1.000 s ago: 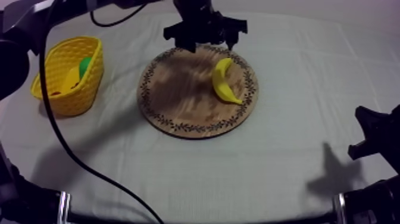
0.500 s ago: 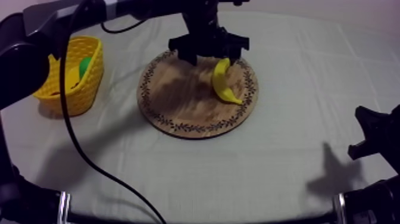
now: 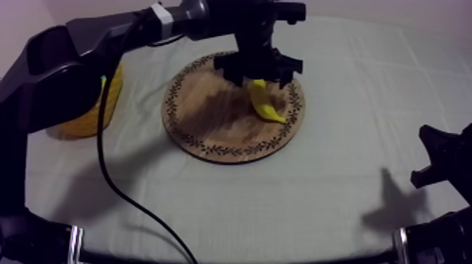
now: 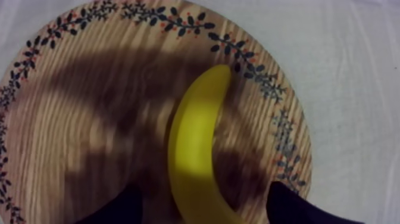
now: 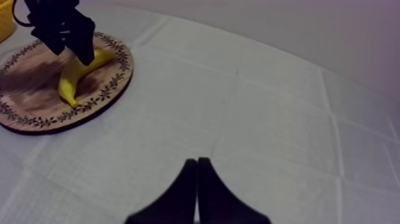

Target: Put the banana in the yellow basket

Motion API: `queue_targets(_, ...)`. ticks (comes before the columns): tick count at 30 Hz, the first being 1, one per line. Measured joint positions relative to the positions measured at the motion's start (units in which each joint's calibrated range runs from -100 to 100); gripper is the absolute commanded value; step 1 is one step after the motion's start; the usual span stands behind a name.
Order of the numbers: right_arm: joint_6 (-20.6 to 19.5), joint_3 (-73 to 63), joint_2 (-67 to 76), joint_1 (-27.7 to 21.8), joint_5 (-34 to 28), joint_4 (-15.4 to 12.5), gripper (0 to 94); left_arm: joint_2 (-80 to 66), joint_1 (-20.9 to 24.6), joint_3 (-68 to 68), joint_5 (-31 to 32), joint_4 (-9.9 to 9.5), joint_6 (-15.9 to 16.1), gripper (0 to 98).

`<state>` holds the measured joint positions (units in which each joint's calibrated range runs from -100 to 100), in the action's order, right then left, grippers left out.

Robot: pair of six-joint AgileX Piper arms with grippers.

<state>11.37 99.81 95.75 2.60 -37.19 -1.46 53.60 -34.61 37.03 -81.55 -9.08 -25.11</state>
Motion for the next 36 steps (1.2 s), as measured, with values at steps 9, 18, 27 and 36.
queue_targets(9, 0.00, 0.00, 0.00, 0.00, 0.00, 0.00, 0.3, 4.95, 0.00, 3.51, -0.26, -0.24, -0.05, 74.4)
queue_targets(18, 0.00, 0.00, 0.00, 0.00, 0.00, 0.00, 0.3, 8.05, 0.47, 5.87, 0.06, -0.67, 0.46, 57.9)
queue_targets(27, 0.00, 0.00, 0.00, 0.00, 0.00, 0.00, 0.3, 8.29, 0.63, 6.28, 2.01, -0.95, 2.35, 26.9)
queue_targets(36, 0.00, 0.00, 0.00, 0.00, 0.00, 0.00, 0.3, 7.16, 1.30, 5.35, 2.70, -0.95, 3.20, 23.8)
